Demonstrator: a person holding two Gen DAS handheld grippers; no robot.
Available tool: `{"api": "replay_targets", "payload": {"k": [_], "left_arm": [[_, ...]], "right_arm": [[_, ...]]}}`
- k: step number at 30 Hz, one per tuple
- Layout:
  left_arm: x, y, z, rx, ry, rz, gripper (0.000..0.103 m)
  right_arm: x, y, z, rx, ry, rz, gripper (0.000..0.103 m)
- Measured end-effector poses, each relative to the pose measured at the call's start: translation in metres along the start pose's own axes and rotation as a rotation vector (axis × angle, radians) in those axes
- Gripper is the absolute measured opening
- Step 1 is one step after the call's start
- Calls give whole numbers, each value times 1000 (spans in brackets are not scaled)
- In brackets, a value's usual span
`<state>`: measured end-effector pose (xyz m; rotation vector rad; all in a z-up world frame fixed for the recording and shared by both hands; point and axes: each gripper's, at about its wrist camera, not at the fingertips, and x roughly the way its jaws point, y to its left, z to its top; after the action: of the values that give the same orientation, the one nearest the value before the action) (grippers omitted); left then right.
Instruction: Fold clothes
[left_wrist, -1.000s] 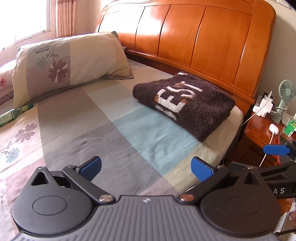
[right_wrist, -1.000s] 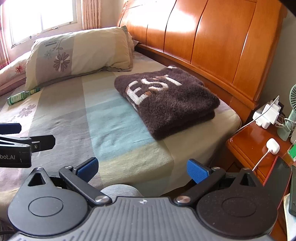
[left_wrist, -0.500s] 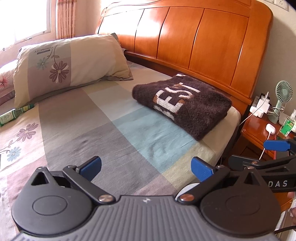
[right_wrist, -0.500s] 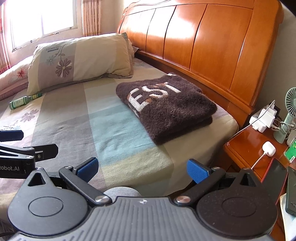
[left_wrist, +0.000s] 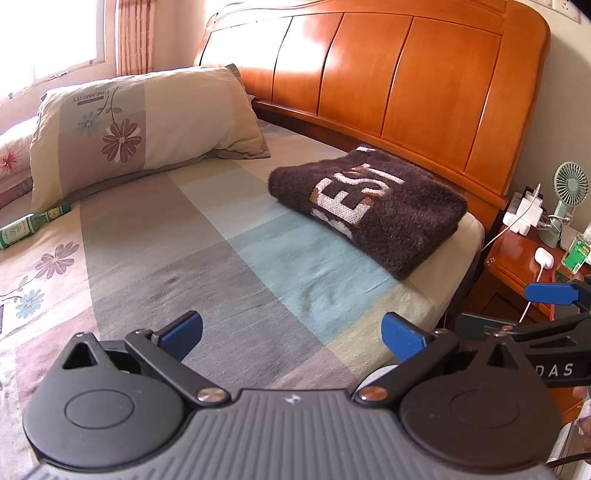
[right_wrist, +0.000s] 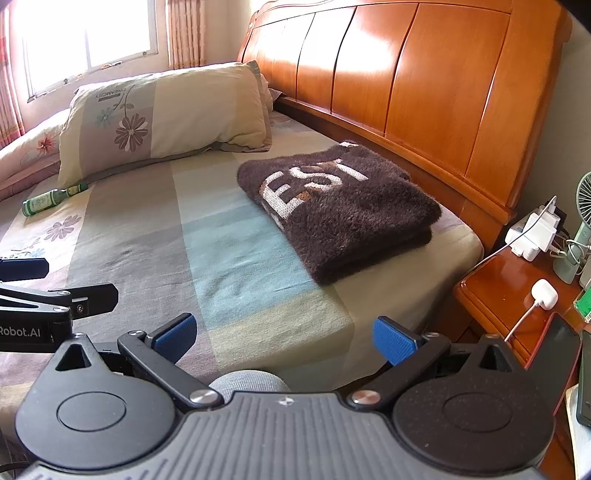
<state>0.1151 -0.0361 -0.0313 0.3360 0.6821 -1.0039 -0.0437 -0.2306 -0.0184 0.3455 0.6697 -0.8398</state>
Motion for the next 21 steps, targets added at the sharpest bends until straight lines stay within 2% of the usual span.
{"api": "replay_targets", "payload": {"k": [21], "left_arm": [[2,-2,1,16,4,14,102]], "right_arm": [[4,-3,1,10,5,3,103]]}}
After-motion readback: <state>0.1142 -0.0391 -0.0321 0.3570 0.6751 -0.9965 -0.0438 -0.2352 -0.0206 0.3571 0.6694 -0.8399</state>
